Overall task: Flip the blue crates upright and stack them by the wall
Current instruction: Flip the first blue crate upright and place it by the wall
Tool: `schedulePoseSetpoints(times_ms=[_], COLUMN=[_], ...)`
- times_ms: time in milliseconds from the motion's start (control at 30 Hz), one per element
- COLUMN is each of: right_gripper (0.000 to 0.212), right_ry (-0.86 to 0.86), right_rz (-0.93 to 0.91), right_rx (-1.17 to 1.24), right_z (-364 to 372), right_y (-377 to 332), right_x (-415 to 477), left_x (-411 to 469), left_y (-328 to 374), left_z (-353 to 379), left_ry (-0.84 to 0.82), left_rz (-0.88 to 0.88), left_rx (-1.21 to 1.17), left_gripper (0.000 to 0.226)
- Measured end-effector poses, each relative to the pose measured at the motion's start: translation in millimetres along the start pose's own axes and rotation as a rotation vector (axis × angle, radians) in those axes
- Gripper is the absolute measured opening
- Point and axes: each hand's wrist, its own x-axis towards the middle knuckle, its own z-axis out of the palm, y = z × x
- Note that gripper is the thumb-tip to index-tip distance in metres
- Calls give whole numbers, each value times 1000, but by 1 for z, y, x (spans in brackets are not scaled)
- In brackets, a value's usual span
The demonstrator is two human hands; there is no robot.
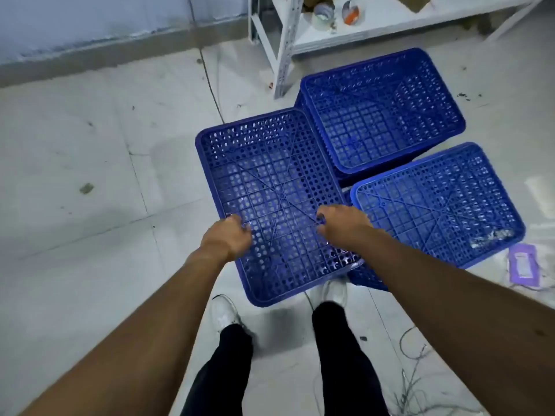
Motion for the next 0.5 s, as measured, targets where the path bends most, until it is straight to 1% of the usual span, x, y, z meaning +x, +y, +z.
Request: schedulePoseSetpoints(times_ms=[33,200,333,433,500], right_gripper=[34,36,46,50,51], right_ry=[-9,-16,3,30,52], right_rz=[-2,-4,25,28,40], right_rx=[-13,-72,-88,-85,-63], right_z=[2,27,50,66,73], right_y=[6,46,75,93,104], right_x=[9,76,125,159,177], left_x=[7,46,84,109,124], left_y=[-1,-23,-42,-49,-51], left_z=[6,47,82,103,117], left_ry=[-26,-15,10,45,63], left_rz=[-32,-190,-301,-353,-354], left_rx=[-8,-97,-137,-143,-134], left_gripper=[44,49,54,51,47])
